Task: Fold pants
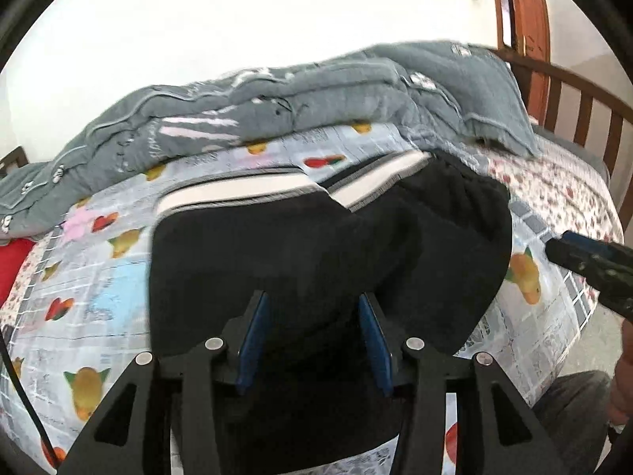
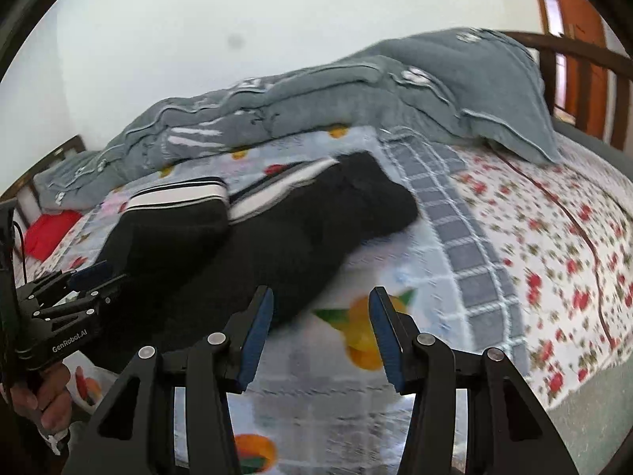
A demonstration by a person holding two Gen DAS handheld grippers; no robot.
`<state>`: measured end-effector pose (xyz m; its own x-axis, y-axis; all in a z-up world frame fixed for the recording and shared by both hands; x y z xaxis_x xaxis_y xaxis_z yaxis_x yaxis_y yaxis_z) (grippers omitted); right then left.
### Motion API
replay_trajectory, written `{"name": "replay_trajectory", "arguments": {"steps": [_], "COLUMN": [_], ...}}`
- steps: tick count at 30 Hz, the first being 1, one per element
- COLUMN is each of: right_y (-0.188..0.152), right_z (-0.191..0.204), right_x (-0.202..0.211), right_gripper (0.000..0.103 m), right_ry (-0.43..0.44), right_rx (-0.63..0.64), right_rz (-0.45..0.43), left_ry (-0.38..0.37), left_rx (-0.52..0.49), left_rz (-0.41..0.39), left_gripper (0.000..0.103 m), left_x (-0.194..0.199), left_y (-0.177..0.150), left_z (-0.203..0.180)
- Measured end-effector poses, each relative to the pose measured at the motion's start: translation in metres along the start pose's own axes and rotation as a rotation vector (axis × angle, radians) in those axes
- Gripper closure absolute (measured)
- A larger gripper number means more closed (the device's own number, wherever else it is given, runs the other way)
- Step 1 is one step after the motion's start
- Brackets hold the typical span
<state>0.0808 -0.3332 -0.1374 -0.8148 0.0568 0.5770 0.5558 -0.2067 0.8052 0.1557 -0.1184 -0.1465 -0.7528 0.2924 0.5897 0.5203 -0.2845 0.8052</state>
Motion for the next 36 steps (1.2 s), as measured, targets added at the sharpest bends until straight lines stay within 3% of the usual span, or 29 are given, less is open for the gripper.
{"name": "replay_trajectory", "arguments": {"steps": [3,9,17,21,23,28,29,30,32,36], "right_y": [0.006,0.013,0.002,-0.010,-0.013,-0.022,-0.022,-0.020,-0.016,0.008], "right_z": [0.018,0.051,0.081,0.088,0.088,0.092,0.094,0.095,0.101,0.106], "right_x": [-0.002,-0.009,-0.038,-0.063,-0.076,-0.112,-0.117,-0.119,-0.121,-0.107], "right_gripper": [0.053,0.052,0.049,0.049,0.049,0.049,0.054,0.066,0.080,0.085], "right_ry": [0.017,0.068,0.153,0.245,0.274,0.378,0.383,0.377,0.394,0.434], "right_rx": [0.026,0.051,0.021,-0.070,-0.115,-0.260,-0.271,-0.263,-0.233,-0.200], "right_rz": [-0.005,0.001,0.072,0.168,0.191,0.261,0.260,0.255,0.278,0.229], "left_ry": [0.021,0.095,0.182,0.137,0.079,-0.066,-0.101,-0.127,-0.165,-0.184], "left_rx": [0.023,0.064,0.172,0.285,0.332,0.292,0.269,0.253,0.226,0.226], "left_rz": [-0.034,-0.043,0.000,0.040,0.052,0.053,0.047,0.043,0.038,0.087], "left_gripper": [0.049,0.049,0.049,0.049,0.049,0.049,0.049,0.047,0.038,0.034], "left_x": [0.013,0.024,0.028,0.029,0.032,0.038,0.039,0.040,0.039,0.017], "left_y": [0.005,0.003,-0.044,-0.074,-0.085,-0.093,-0.093,-0.093,-0.093,-0.098], "left_z": [0.018,0.065,0.128,0.153,0.158,0.137,0.127,0.119,0.101,0.068]}}
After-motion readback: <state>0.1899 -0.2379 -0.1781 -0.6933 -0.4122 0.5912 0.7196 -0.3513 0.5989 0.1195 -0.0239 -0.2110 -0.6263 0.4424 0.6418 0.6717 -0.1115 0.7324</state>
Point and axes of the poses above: each gripper's, at about its wrist camera, not at the fingertips, and x roughly against the way its jaws point, z to its left, y to its top, the point moved 8 cm from there along -x, roughly the way its jaws point, and after that the axes turned 4 degrees about -z, right-handed, at the moved point
